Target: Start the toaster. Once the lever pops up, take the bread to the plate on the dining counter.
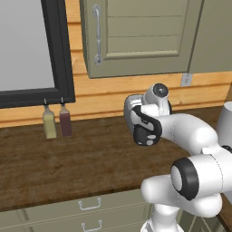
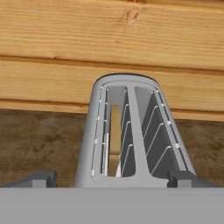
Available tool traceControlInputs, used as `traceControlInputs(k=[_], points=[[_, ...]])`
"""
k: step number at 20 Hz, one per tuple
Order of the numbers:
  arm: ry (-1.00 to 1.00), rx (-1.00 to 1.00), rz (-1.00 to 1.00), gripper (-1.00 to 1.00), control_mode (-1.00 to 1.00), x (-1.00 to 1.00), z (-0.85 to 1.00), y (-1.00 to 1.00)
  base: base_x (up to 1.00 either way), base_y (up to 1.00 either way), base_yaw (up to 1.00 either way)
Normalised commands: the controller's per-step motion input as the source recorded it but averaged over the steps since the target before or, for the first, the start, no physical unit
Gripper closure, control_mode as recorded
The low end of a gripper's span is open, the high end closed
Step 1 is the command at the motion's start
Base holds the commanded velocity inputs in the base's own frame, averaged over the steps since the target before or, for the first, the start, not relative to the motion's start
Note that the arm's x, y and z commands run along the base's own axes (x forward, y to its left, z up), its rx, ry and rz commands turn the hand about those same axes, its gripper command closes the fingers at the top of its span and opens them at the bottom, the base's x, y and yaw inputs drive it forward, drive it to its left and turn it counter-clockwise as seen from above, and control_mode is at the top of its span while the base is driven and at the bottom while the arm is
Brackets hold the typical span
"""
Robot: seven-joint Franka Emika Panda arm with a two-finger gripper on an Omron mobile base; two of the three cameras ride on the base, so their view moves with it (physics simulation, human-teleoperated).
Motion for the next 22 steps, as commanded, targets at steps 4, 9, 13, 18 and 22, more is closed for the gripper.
traceControlInputs(k=[4, 9, 13, 18, 22], points=[[0.00, 0.00, 0.00, -1.00, -1.00, 0.00, 0.00, 0.00, 0.00, 0.00, 0.00], [0.00, 0.00, 0.00, -1.00, -1.00, 0.00, 0.00, 0.00, 0.00, 0.00, 0.00], [0.00, 0.00, 0.00, -1.00, -1.00, 0.00, 0.00, 0.00, 0.00, 0.00, 0.00], [0.00, 0.00, 0.00, -1.00, -1.00, 0.00, 0.00, 0.00, 0.00, 0.00, 0.00], [0.00, 0.00, 0.00, -1.00, -1.00, 0.00, 0.00, 0.00, 0.00, 0.00, 0.00]])
